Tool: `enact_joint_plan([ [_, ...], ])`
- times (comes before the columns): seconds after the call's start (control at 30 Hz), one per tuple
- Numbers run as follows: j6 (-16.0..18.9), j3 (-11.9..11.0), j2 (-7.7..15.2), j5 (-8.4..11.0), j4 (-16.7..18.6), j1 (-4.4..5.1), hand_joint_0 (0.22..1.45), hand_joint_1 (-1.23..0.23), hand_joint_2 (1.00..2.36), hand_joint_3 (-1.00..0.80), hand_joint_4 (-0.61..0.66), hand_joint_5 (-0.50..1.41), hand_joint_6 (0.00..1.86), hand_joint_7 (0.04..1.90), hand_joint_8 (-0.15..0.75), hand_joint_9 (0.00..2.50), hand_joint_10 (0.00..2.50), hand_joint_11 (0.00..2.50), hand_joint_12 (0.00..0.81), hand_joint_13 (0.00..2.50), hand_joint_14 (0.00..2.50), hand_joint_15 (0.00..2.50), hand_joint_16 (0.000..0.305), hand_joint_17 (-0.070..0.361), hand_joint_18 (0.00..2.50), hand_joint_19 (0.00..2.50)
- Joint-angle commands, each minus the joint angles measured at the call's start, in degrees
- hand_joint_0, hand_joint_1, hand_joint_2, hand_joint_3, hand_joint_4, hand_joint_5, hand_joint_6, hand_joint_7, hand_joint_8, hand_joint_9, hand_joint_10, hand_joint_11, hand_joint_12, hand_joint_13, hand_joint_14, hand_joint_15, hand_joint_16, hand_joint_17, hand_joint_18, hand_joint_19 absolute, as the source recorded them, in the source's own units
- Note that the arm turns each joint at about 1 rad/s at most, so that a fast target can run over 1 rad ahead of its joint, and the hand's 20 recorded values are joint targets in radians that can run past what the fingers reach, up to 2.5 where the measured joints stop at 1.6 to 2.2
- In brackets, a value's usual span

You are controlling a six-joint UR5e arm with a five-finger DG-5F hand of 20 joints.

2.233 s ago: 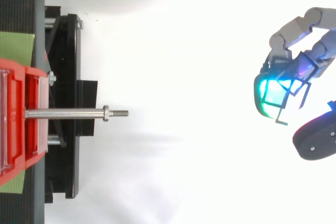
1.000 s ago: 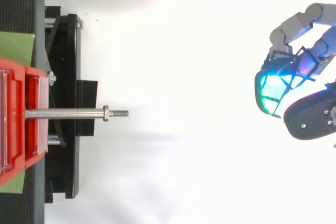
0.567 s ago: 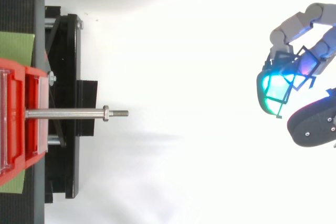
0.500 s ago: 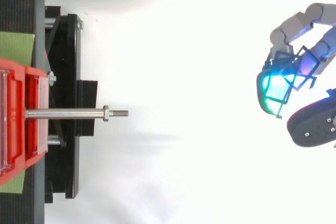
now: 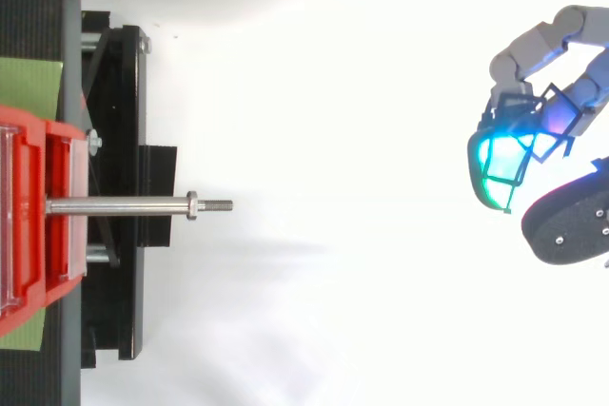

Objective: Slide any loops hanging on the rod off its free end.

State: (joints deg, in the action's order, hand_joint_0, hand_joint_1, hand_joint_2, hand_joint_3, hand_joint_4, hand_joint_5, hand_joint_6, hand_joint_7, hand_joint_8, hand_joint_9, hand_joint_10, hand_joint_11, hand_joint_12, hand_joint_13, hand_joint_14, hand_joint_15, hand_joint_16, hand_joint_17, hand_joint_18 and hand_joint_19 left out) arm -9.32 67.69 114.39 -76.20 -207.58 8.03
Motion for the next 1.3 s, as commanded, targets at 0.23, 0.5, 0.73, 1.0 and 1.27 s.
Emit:
enact_joint_plan([
  [0.23, 0.0, 0.08, 0.04, 0.0, -0.02, -0.03, 0.57, -0.59, 1.0, -0.5, 0.03, -0.1, 0.84, 1.25, 0.174, 1.02, 0.01, 0.37, 0.24, 0.87, 0.01, 0.19, 0.036, 0.081, 0.8, 0.47],
  [0.5, 0.0, 0.08, 0.04, 0.0, -0.11, -0.03, 0.56, -0.55, 1.0, -0.5, 0.0, -0.09, 0.83, 1.27, 0.176, 1.04, 0.01, 0.37, 0.238, 0.88, 0.01, 0.19, 0.036, 0.081, 0.82, 0.47],
  [0.73, 0.0, 0.08, -0.05, -0.09, -0.2, -0.03, 0.55, -0.56, 1.0, -0.5, -0.05, -0.08, 0.82, 1.29, 0.173, 1.06, 0.01, 0.37, 0.235, 0.91, 0.01, 0.2, 0.036, 0.082, 0.84, 0.48],
  [1.0, 0.09, -0.01, -0.05, -0.09, -0.46, -0.12, 0.54, -0.55, 1.0, -0.5, -0.07, -0.08, 0.82, 1.27, 0.175, 1.08, 0.01, 0.36, 0.238, 0.93, 0.01, 0.2, 0.037, 0.083, 0.85, 0.48],
  [1.27, 0.17, 0.08, -0.05, -0.09, -0.46, -0.12, 0.53, -0.52, 1.0, -0.5, -0.11, -0.06, 0.8, 1.28, 0.186, 1.13, 0.01, 0.35, 0.233, 0.96, 0.01, 0.21, 0.038, 0.085, 0.87, 0.49],
])
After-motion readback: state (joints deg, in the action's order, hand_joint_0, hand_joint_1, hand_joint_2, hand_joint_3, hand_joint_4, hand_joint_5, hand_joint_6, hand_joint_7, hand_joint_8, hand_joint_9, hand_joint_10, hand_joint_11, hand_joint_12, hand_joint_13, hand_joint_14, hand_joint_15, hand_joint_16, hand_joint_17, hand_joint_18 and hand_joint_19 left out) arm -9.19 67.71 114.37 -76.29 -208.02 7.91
